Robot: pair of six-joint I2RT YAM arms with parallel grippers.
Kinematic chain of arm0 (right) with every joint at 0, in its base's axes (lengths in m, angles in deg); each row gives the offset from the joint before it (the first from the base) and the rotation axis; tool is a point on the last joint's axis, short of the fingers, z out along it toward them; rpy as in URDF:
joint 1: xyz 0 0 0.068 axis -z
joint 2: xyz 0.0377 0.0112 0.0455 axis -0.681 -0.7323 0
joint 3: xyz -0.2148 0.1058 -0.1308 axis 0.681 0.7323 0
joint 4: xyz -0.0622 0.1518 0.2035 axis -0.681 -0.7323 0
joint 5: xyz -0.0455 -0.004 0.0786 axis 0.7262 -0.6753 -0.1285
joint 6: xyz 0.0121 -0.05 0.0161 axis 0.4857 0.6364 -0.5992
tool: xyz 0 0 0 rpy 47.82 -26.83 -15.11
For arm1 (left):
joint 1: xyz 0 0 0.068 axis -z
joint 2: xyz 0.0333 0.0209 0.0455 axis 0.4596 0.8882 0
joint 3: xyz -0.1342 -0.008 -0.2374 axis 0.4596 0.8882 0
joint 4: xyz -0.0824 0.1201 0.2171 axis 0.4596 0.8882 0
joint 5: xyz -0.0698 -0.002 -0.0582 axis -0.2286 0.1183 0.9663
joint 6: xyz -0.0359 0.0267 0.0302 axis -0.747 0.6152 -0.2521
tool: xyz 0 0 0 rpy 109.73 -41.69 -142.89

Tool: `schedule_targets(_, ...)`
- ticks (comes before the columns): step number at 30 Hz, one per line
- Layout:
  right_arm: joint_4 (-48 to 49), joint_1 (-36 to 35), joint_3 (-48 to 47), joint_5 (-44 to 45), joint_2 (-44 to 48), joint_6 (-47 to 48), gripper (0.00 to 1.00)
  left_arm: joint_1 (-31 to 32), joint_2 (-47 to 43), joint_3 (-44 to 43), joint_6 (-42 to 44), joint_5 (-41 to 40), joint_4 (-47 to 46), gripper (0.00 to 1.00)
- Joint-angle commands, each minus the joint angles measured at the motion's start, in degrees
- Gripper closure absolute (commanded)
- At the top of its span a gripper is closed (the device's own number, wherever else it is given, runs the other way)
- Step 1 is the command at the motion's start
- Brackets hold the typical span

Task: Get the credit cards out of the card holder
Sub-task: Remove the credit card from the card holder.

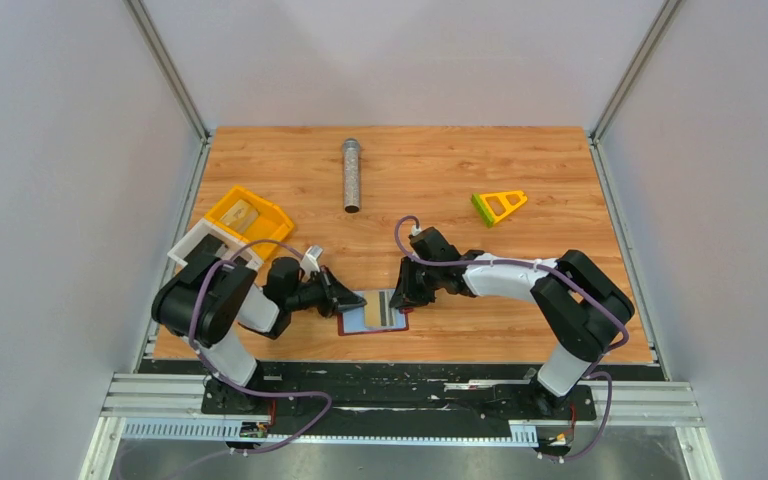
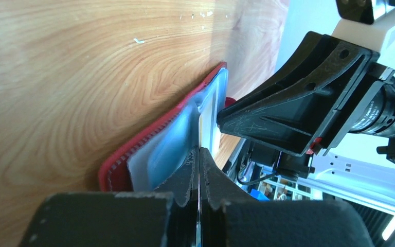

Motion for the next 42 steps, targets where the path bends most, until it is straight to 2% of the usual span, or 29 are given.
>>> schedule_targets(1, -1.09, 0.14, 0.83, 2.0, -0.87, 0.33, 0.81, -1.84, -6.43, -0.62, 5.29, -1.16, 10.98, 1.0)
schedule_targets(10, -1.63, 0.15, -0.18, 2.04, -1.05, 0.86, 0.82, -2.27, -21.22, -4.57, 15.65, -6.49, 37.57, 1.0)
schedule_targets(15, -3.45, 0.15, -2.03, 2.69, 1.32, 3.12, 0.81, -2.53, -25.33, -7.21, 18.39, -8.18, 46.44, 1.0)
schedule_targets(20, -2.38, -0.71, -4.65, 1.34, 5.38, 12.42, 0.76, -2.58, -28.34, -7.99, 17.12, -9.23, 50.23, 1.0)
schedule_targets(23, 0.3, -2.76, -5.05, 3.6, 7.46, 20.22, 0.76, -2.58, -29.85, -8.57, 16.44, -9.45, 52.58, 1.0)
schedule_targets(27, 7.89, -6.7, -1.52, 7.95, 10.58, 29.41, 0.72, -2.58, -30.48, -10.11, 16.2, -9.29, 55.46, 1.0)
schedule_targets(30, 17.92, -11.28, 3.73, 11.56, 13.27, 36.13, 0.69, -2.58, -30.83, -9.83, 14.69, -8.29, 55.05, 1.0)
schedule_targets(33, 24.71, -16.07, 7.78, 14.55, 14.59, 41.58, 0.61, -2.58, -31.23, -9.75, 13.26, -7.54, 54.78, 1.0)
schedule_targets(39, 30.62, -23.72, 10.07, 22.17, 12.91, 46.99, 0.42, -2.58, -31.12, -10.04, 12.09, -7.83, 55.56, 1.0)
schedule_targets(42, 31.88, -27.25, 9.81, 26.38, 10.25, 49.51, 0.37, -2.58, -31.11, -10.09, 11.42, -7.61, 55.32, 1.0)
